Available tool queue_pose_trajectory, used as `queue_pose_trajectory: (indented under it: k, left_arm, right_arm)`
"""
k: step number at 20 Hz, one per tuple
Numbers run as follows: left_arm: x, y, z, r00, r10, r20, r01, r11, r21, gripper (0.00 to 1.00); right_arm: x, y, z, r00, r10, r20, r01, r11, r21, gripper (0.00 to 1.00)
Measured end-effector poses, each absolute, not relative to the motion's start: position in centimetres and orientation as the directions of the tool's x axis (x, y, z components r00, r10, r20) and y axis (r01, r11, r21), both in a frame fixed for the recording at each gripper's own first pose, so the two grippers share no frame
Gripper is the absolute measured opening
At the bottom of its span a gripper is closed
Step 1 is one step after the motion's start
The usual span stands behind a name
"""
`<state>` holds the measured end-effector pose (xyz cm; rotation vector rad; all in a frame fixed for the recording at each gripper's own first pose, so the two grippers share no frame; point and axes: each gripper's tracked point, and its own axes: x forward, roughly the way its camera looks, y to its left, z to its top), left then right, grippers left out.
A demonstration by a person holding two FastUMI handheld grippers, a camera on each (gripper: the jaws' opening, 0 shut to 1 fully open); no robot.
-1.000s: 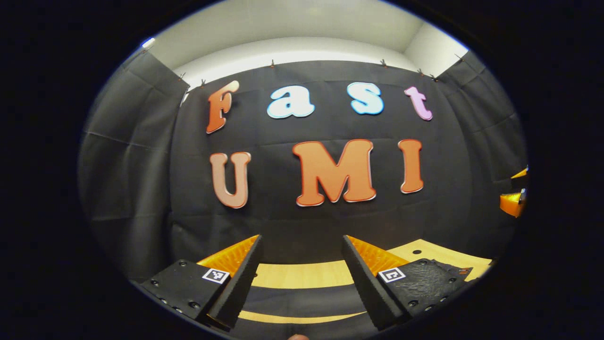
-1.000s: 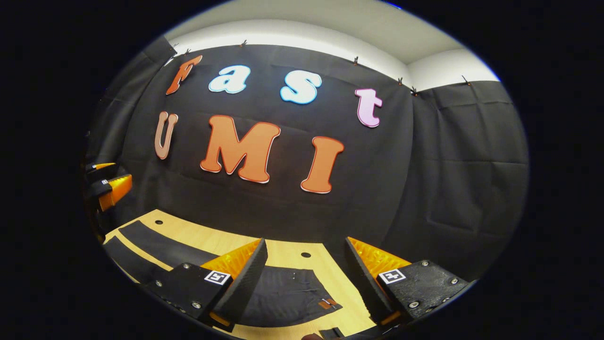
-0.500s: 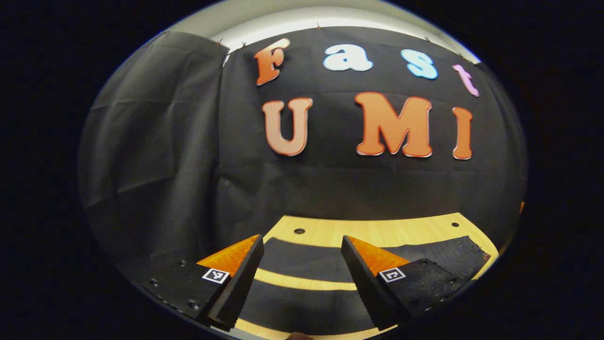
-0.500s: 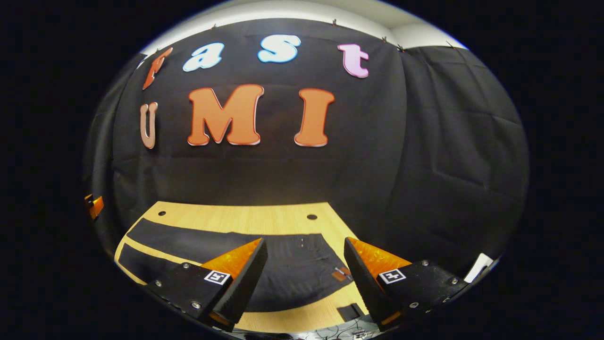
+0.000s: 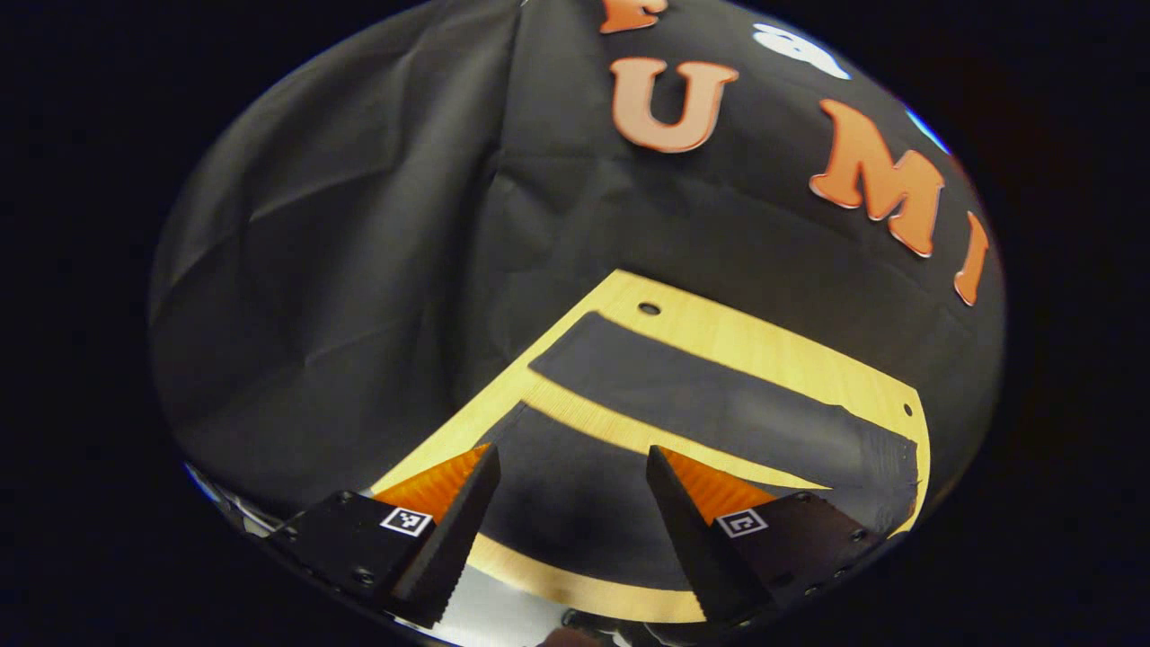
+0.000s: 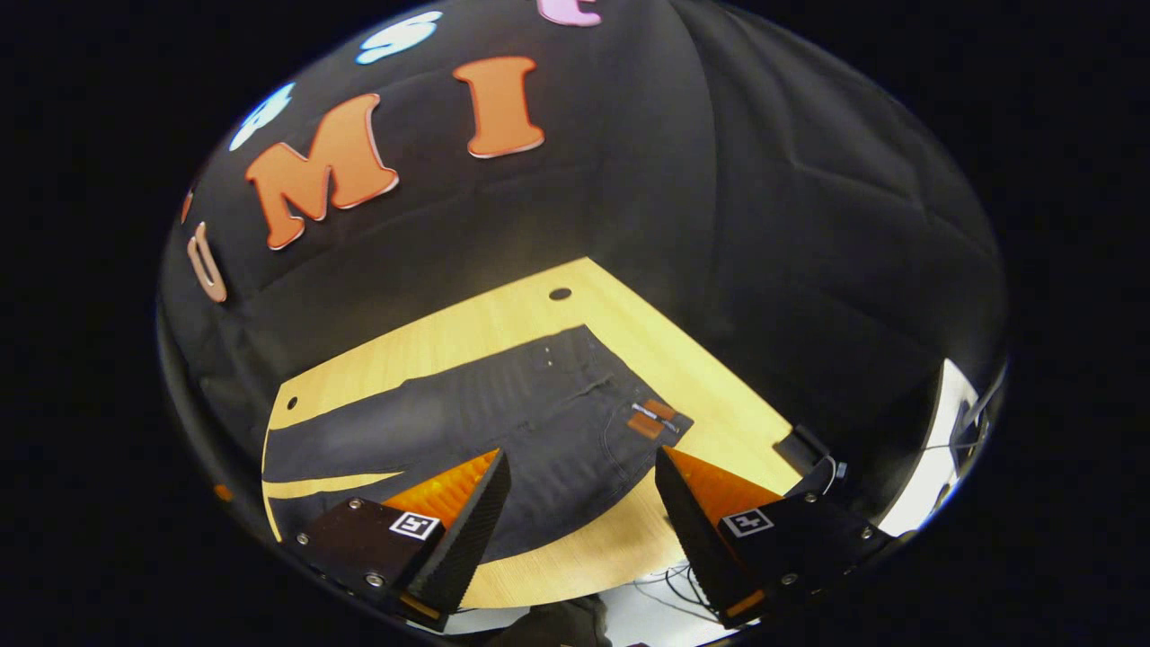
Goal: Grasp the waist and the cuffs of the jeans and fold them to make the two legs overlap; first hold the waist and fold one-third of the jeans toward the cuffs, then hold the cuffs and fold the remaining one-third in the same direction to finish folding.
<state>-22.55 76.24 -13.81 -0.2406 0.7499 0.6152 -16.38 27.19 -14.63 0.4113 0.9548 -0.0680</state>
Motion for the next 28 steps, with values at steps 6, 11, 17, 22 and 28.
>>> queue_pose_trajectory:
  k: [6, 11, 17, 22, 28]
  left_arm:
    - [-25.4, 78.5, -20.9, 0.317, 0.292, -0.902, -0.775, 0.628, -0.069, 0.99]
    - [-28.0, 78.9, -25.5, 0.171, 0.186, -0.967, -0.883, 0.465, -0.067, 0.98]
    - [-29.0, 80.8, -29.1, 0.013, 0.074, -0.997, -0.933, 0.359, 0.015, 0.98]
    - [-28.6, 82.4, -30.8, -0.077, 0.073, -0.994, -0.933, 0.346, 0.098, 0.99]
    - [-28.3, 82.1, -31.7, -0.099, 0.072, -0.993, -0.944, 0.307, 0.116, 1.0]
  right_arm:
    - [-14.7, 27.8, -22.1, 0.412, 0.175, -0.894, 0.274, 0.912, 0.305, 0.98]
    - [-12.9, 27.5, -26.1, 0.304, 0.205, -0.93, 0.276, 0.916, 0.292, 0.98]
    - [-12.7, 28.2, -29.3, 0.182, 0.19, -0.965, 0.287, 0.928, 0.237, 0.98]
    - [-12.8, 28.8, -31.3, 0.118, 0.152, -0.981, 0.278, 0.943, 0.18, 0.98]
    - [-12.7, 28.6, -33.6, 0.057, 0.096, -0.994, 0.277, 0.955, 0.108, 0.98]
